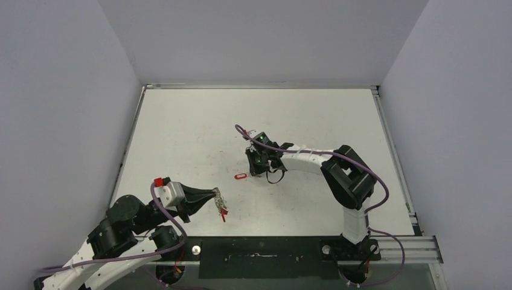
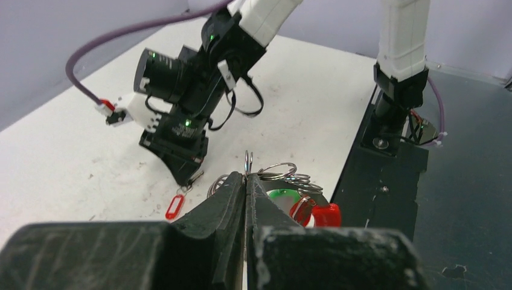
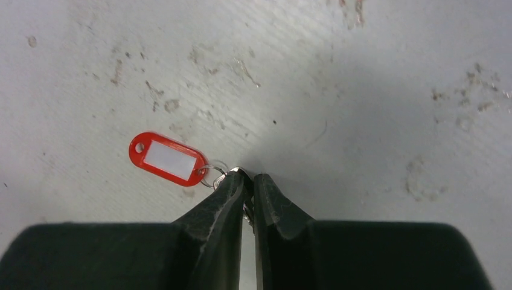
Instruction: Put the keys on the keyring
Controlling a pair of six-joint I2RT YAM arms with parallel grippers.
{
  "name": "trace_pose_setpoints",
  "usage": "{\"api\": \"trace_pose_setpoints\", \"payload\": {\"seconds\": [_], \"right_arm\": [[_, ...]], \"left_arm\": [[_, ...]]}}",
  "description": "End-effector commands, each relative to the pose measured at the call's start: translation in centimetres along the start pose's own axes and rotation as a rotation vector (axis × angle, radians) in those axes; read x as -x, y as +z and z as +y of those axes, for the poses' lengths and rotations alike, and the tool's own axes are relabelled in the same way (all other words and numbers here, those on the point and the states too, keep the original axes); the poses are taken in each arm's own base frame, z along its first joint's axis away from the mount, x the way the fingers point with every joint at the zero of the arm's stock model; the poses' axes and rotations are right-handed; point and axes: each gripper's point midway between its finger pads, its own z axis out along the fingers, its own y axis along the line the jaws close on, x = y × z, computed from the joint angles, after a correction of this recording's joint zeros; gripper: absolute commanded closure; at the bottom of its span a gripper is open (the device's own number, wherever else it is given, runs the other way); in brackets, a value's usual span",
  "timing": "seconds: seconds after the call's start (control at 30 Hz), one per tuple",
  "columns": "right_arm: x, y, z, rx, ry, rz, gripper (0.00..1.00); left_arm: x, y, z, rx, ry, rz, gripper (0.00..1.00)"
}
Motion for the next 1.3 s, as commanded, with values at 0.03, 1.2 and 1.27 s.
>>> {"api": "trace_pose_setpoints", "payload": {"seconds": [0.03,1.2,1.27], "right_arm": [[-10.1,-3.5,-4.7,-0.190,0.004,0.321,0.87],[-0.7,-6.2,2.8,0.426,-0.625,-0.258,0.62],[0.2,-6.2,2.3,0.422,-0.631,-0.288,0.62]], "left_arm": [[-1.6,1.7,0.1,0.006,-0.044,-0.005,1.00],[-6.9,2.5,1.7,0.119,-0.150,0.061,1.00],[-6.9,2.5,1.8,0.122,-0.154,0.061,1.00]]}}
